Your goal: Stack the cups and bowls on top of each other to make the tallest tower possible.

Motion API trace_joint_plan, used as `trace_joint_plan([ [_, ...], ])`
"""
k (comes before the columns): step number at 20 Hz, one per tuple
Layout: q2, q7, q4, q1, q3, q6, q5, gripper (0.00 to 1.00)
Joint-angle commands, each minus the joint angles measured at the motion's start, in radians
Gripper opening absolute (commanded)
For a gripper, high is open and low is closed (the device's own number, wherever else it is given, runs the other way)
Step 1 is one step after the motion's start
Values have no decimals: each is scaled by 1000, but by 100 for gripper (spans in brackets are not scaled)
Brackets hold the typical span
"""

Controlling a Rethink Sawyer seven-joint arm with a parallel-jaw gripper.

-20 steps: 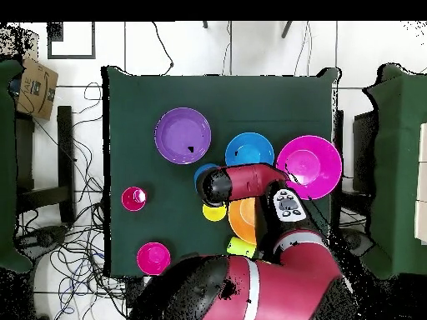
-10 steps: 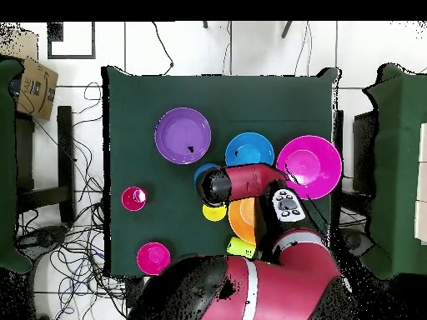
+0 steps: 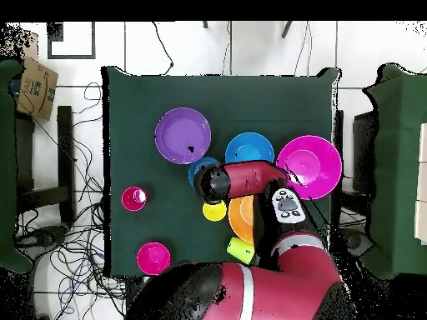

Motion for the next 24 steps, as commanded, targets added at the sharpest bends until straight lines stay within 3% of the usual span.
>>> trace_joint_plan([
  [1,-38,12,7,54,57,126,47,0],
  [8,-145,-5,23,74,72,240,122,0],
  [24,-168,-9,42,92,59,280,145,0],
])
